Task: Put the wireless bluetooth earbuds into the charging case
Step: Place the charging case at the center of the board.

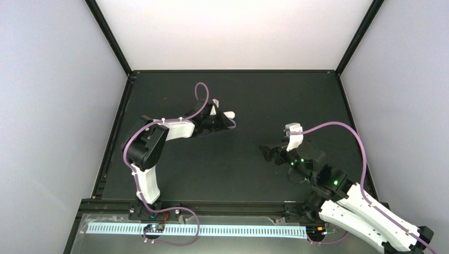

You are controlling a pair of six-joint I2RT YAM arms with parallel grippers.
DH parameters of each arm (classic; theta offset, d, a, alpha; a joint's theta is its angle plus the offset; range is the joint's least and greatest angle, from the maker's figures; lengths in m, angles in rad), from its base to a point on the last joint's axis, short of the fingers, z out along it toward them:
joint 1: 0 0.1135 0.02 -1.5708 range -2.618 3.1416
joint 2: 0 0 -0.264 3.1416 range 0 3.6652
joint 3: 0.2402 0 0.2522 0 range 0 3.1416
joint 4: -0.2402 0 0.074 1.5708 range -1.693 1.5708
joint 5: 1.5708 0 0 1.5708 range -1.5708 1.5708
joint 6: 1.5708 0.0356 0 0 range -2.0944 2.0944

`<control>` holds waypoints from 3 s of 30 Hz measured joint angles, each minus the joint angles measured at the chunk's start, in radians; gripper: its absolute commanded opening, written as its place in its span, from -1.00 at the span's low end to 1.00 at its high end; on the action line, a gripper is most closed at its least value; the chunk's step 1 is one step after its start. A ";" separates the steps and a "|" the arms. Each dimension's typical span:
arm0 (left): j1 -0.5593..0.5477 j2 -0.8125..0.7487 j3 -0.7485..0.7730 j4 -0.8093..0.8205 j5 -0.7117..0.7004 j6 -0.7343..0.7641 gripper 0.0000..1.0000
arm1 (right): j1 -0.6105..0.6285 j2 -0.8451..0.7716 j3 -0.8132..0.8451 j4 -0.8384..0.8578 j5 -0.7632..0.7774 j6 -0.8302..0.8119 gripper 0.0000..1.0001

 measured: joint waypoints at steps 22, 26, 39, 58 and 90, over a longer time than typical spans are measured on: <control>-0.013 0.056 0.014 -0.031 -0.013 0.009 -0.36 | 0.000 0.013 0.000 0.000 -0.002 0.000 0.99; -0.013 0.056 0.012 -0.055 -0.015 0.016 -0.30 | 0.000 0.014 0.000 0.000 -0.002 -0.001 0.99; -0.013 0.045 0.001 -0.042 -0.013 0.031 -0.05 | 0.000 0.020 0.001 -0.008 -0.001 -0.001 0.99; 0.014 -0.046 -0.108 -0.040 -0.034 0.076 -0.03 | 0.000 0.021 0.001 -0.023 -0.002 -0.001 0.99; 0.006 -0.037 -0.052 -0.106 -0.043 0.119 -0.08 | 0.000 0.052 0.014 -0.023 -0.014 -0.001 0.99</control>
